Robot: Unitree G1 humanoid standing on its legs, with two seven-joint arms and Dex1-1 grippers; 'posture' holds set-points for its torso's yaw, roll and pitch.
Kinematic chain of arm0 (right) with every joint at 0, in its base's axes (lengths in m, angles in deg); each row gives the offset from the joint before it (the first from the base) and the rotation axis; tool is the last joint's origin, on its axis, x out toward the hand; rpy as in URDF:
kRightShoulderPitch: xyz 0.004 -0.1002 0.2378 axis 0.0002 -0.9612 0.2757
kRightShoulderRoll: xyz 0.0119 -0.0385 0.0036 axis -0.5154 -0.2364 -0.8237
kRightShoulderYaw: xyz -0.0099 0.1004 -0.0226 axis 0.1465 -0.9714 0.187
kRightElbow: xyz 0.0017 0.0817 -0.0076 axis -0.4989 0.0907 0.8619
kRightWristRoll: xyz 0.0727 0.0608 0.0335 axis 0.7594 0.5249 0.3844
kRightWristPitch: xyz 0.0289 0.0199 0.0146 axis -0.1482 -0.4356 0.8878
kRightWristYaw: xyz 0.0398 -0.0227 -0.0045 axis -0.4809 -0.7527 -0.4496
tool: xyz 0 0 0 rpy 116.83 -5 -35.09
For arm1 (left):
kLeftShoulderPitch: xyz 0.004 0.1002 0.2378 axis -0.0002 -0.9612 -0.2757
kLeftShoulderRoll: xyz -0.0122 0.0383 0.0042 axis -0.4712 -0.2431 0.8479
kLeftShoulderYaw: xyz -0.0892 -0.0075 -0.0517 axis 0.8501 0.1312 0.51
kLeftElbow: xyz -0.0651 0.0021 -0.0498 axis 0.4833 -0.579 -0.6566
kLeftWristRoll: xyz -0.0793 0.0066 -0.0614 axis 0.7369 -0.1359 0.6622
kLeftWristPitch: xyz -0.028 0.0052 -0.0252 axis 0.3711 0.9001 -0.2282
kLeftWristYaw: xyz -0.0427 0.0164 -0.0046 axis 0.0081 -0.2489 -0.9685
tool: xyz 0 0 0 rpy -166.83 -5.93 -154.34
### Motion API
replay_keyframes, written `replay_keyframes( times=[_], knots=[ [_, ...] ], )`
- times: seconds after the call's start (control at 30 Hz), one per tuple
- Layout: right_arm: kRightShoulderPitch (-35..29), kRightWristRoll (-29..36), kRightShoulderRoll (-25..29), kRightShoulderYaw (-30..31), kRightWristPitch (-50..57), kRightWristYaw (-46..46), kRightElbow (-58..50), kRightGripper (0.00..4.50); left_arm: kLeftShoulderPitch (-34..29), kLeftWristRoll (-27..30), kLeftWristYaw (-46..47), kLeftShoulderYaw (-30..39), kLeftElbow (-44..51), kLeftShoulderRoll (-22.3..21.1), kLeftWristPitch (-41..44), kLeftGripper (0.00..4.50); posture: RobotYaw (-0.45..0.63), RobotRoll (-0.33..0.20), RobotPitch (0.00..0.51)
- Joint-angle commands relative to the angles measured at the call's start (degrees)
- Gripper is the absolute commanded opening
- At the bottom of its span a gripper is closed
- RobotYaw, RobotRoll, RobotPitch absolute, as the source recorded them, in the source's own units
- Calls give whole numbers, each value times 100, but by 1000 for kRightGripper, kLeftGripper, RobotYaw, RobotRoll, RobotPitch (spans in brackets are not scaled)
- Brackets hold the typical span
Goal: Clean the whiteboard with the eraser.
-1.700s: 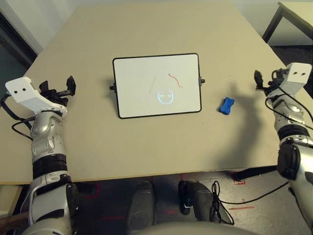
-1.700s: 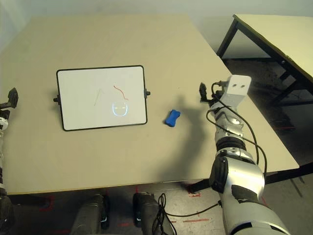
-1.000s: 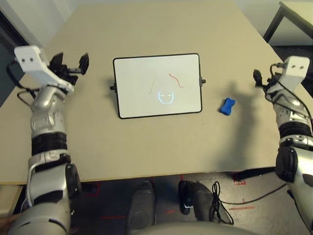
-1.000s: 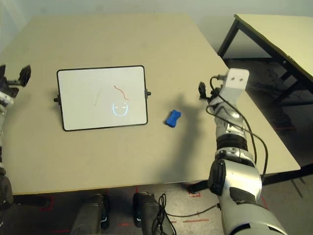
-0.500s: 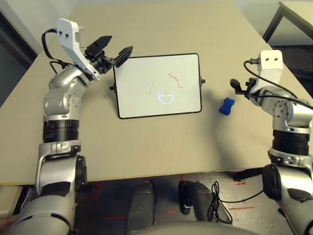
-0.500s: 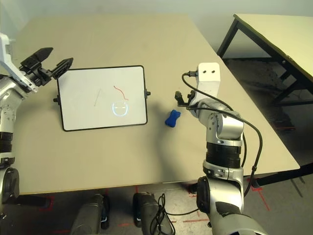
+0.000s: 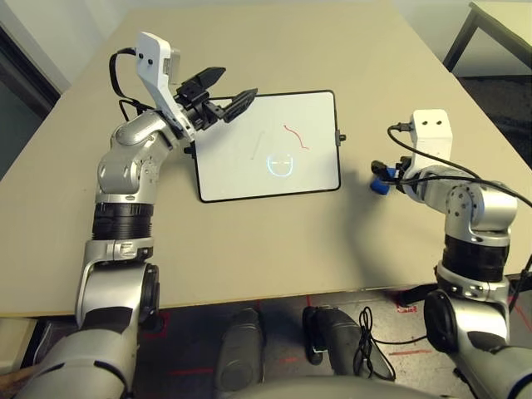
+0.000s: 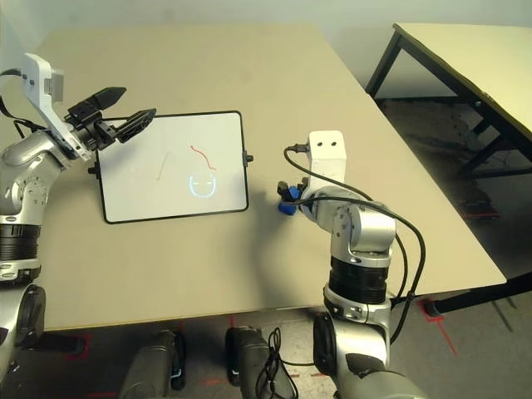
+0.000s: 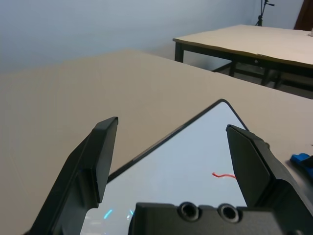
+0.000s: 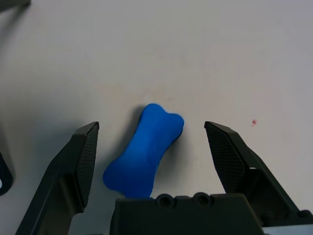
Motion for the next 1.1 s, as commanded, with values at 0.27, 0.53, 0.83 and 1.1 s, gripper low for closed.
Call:
replay_keyframes(
  times=[0.27,0.53,0.83,1.1],
  knots=[
    [-83,-147,-123,-36,158,-34,15,4469,-537,67,-902,-764,1059,-587,1294,4500,16,0,179],
    [-46,-202,-292,-24,226,-45,86,4092,-552,99,-929,-792,1468,-724,1795,4500,30,0,181],
    [-77,-286,-228,95,151,-7,243,1258,-527,113,-865,-647,1518,-743,1860,4500,47,0,180],
    [-52,-340,-49,235,-216,47,408,551,-535,127,-809,-597,1522,-744,1864,4500,48,0,174]
  ],
)
